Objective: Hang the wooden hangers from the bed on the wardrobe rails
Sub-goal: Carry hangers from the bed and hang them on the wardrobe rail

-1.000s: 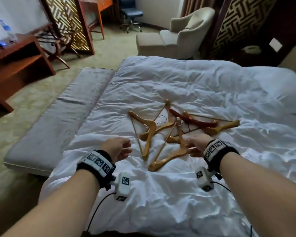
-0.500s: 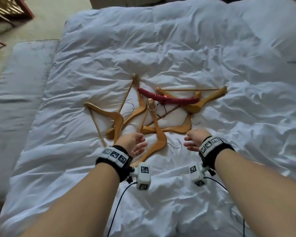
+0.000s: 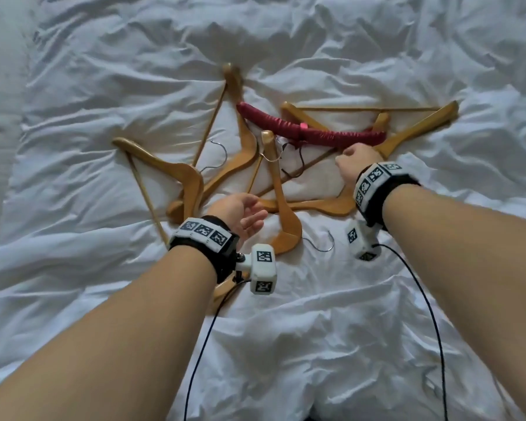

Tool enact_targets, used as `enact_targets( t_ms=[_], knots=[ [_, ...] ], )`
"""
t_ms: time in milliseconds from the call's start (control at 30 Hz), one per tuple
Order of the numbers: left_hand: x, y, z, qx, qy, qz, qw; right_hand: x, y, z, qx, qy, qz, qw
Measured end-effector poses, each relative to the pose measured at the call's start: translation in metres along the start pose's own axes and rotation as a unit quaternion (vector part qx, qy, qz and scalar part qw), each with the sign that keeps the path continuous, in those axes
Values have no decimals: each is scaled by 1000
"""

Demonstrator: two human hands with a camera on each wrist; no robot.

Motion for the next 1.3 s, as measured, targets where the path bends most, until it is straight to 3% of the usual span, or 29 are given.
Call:
enact_targets(
  t_ms=[100,167,300,367,467,600,733,800,933,1133,1300],
  knots=[
    [11,-7,14,7,16,-8,1000,-5,-20,27,17,24,-22,999],
    [21,-17,22,13,25,-16,999,-19,-23,40,12,14,-106,994],
    [36,-34,30,33,23,-19,999,-39,-7,54,-11,48,-327,944],
    [40,-42,32,42,24,-18,999,-41,-1,54,-29,59,-367,928],
    [41,-49,33,49,20,-15,998,-40,12,44,-78,-11,-385,919],
    [39,-58,28,47,17,-7,999,-46,24,26,1,-99,-257,961],
    [37,-69,19,41,20,8,999,-56,17,-8,-17,-129,-318,939],
    [37,-73,15,43,16,24,999,-61,19,-18,-32,-157,-299,941],
    [38,-86,-2,54,-2,51,997,-73,27,-45,-103,-225,-39,968],
    [44,-96,-37,70,-63,97,991,-105,11,-85,-133,-249,229,932],
    [54,-98,-76,48,-102,62,992,-133,-16,-132,-111,-303,294,900]
  ],
)
Point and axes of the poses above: each hand's wrist, its own z-axis towards the middle knuckle, its own x-axis out of the back of the hand, y = z × x, the point moved 1 cm from there along z, towards the middle knuckle, and after that the axes turned 11 degrees about -y, right-handed, at the moved point
